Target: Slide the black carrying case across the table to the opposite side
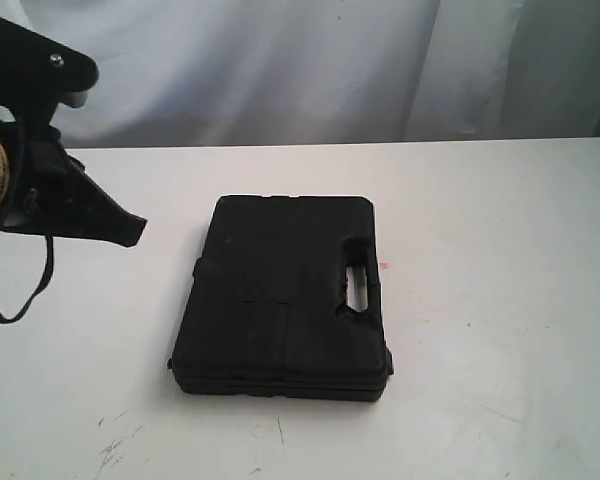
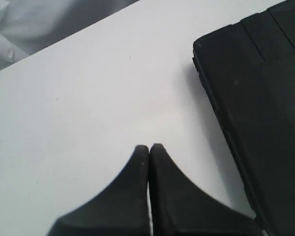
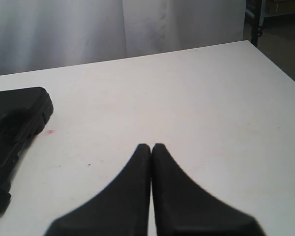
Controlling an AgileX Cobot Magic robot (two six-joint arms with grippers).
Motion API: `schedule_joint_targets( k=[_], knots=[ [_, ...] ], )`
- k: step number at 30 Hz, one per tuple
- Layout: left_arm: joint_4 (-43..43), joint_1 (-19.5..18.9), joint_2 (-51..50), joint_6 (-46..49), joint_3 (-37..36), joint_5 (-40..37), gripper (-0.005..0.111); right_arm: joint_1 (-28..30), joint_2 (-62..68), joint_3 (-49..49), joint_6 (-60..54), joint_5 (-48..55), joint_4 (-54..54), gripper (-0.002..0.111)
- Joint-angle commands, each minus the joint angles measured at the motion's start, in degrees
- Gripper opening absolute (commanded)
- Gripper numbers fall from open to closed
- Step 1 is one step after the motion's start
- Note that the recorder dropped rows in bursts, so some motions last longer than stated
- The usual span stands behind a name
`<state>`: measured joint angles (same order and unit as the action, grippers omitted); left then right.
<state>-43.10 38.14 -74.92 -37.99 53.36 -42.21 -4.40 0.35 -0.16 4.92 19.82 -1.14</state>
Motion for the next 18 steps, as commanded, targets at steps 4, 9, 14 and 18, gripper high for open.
schedule_joint_targets(
  k=[4,9,14,18],
  knots=[
    [15.62,-15.85,14.97,-0.9,-12.55,15.46,0.0,0.46,-0.35,0.16,-0.28,-0.14,-0.23,0.0],
    [20.33,-25.83,28.0,-0.78,-20.77,17.72,0.0,0.46,-0.35,0.16,-0.28,-0.14,-0.23,0.0],
    [20.33,-33.79,41.24,-0.78,-27.08,18.01,0.0,0.46,-0.35,0.16,-0.28,-0.14,-0.23,0.0],
    [20.33,-37.92,49.26,-0.53,-31.37,18.01,0.0,0.46,-0.35,0.16,-0.28,-0.14,-0.23,0.0]
  ],
)
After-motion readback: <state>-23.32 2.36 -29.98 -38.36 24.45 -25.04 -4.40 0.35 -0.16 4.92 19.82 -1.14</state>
